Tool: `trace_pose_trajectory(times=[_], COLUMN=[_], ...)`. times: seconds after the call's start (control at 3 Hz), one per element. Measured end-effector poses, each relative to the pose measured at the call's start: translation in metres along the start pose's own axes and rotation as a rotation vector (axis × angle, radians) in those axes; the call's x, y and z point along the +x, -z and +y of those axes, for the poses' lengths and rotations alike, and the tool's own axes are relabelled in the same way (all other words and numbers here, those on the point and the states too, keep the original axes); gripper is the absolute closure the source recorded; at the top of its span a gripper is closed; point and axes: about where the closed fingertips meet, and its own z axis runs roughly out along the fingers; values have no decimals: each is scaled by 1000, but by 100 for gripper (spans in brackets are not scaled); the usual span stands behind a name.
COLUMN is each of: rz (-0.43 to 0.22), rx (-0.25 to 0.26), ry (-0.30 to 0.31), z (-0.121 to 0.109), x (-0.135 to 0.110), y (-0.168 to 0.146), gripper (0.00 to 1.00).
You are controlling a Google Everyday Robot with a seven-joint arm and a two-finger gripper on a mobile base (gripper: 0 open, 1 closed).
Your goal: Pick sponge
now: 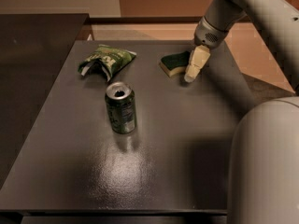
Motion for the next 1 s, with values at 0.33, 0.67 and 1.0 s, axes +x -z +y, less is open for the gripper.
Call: trace_pose_trajectory(times=[0.33, 0.67, 1.0], rz=[1, 5, 4], rx=[-12, -34, -43], ry=[0, 3, 1], z=[1, 2, 2], x=[-4, -7, -11], y=[-6, -13, -13], gripper=[0, 18, 41])
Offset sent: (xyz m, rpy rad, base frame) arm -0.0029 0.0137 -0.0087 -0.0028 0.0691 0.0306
